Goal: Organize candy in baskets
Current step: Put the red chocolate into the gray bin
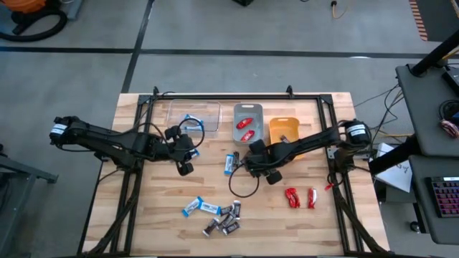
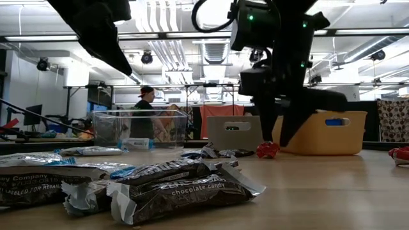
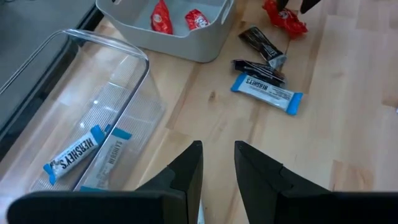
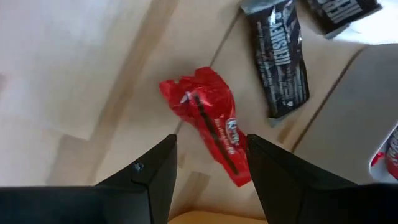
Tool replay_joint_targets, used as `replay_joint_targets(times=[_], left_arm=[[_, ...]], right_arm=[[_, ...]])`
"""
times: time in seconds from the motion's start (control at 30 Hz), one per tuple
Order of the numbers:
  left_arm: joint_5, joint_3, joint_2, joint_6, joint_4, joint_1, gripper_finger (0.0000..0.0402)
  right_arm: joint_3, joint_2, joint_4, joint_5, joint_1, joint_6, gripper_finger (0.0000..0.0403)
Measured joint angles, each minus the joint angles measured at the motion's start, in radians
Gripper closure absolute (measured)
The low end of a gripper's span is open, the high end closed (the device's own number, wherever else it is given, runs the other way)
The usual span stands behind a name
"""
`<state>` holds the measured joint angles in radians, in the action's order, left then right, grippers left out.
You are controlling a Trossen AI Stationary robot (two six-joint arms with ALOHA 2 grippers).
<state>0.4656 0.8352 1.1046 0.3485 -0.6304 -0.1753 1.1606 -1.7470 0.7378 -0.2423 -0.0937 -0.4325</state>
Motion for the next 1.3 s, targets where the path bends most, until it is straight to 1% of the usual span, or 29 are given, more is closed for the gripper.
replay_joint_targets(times=[0.13, 0.27, 0.5, 0.7, 0.8, 0.93, 1.1, 1.3], left_arm=[[0.002, 0.0, 0.0, 0.0, 0.0, 0.0, 0.0325], [0.032, 0.0, 0.0, 0.0, 0.0, 0.0, 0.0325], [0.034, 0.0, 0.0, -0.005, 0.0, 0.0, 0.0325], [0.034, 0.0, 0.001, -0.005, 0.0, 0.0, 0.0325], [0.034, 0.0, 0.001, -0.005, 0.001, 0.0, 0.0325], [0.034, -0.003, 0.001, 0.0, 0.001, 0.0, 0.0325], [0.034, -0.013, 0.001, 0.011, 0.001, 0.0, 0.0325], [0.032, -0.015, 0.001, 0.019, 0.0, 0.0, 0.0325]], right_arm=[[0.0, -0.006, -0.029, -0.02, 0.002, -0.002, 0.0222], [0.0, -0.007, -0.043, -0.02, 0.003, -0.022, 0.0239], [0.0, -0.051, -0.046, -0.013, 0.004, -0.038, 0.0287], [0.0, -0.063, -0.047, -0.014, 0.005, -0.039, 0.0354], [0.017, -0.06, -0.028, -0.011, 0.005, -0.034, 0.0374], [0.069, -0.05, 0.0, 0.009, 0.006, -0.031, 0.0375], [0.169, -0.028, 0.058, 0.015, 0.007, -0.02, 0.0371], [0.28, 0.017, 0.064, 0.015, 0.037, 0.015, 0.037]])
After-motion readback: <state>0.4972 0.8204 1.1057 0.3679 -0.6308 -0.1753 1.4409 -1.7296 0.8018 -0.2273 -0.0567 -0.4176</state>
